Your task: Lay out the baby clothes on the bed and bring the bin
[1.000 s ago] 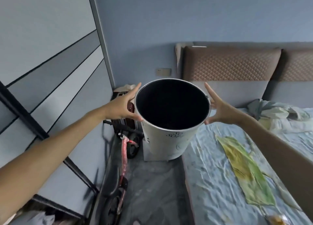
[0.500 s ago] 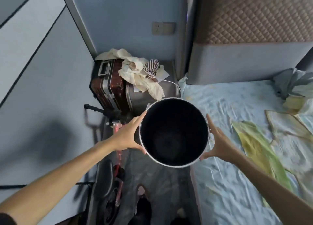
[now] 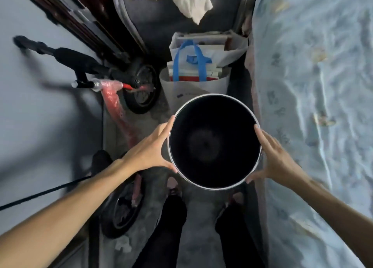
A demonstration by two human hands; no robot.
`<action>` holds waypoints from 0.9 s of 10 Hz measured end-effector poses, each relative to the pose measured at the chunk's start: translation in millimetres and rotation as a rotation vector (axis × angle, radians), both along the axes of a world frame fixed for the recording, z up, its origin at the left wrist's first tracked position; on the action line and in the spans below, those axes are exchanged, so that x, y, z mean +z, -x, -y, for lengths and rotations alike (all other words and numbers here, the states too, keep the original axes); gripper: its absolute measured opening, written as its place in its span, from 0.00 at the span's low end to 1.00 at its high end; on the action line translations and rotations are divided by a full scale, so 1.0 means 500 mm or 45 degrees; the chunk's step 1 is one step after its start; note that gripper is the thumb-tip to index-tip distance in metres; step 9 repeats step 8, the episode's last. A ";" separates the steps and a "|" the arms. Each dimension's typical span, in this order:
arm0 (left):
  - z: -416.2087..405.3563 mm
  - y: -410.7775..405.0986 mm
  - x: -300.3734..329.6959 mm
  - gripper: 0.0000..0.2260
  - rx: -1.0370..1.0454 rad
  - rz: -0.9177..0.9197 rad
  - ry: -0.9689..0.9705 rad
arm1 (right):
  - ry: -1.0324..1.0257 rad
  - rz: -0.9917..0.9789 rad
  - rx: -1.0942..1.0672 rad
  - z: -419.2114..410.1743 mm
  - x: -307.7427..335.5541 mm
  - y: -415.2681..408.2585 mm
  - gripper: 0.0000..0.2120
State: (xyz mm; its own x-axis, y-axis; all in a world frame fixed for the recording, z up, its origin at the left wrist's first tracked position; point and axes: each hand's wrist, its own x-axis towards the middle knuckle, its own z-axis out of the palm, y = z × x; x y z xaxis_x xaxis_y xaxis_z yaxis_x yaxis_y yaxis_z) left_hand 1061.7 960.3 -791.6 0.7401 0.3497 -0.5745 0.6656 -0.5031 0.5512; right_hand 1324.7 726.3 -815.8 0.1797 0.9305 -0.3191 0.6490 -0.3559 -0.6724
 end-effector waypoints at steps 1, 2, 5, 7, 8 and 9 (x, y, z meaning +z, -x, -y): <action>0.002 0.005 -0.109 0.63 -0.045 -0.064 -0.031 | 0.122 -0.036 -0.034 0.002 -0.105 0.005 0.62; -0.012 0.000 -0.206 0.63 -0.178 -0.181 -0.109 | 0.165 -0.114 -0.051 -0.011 -0.197 0.010 0.65; -0.026 -0.043 -0.426 0.59 -0.451 -0.302 -0.287 | 0.434 -0.078 -0.112 -0.061 -0.399 0.033 0.63; -0.035 -0.059 -0.444 0.59 -0.357 -0.219 -0.109 | 0.359 -0.100 -0.240 -0.053 -0.431 0.043 0.61; -0.030 -0.059 -0.427 0.58 -0.305 -0.312 -0.129 | 0.442 -0.040 -0.346 -0.059 -0.429 0.042 0.57; -0.030 -0.059 -0.427 0.58 -0.305 -0.312 -0.129 | 0.442 -0.040 -0.346 -0.059 -0.429 0.042 0.57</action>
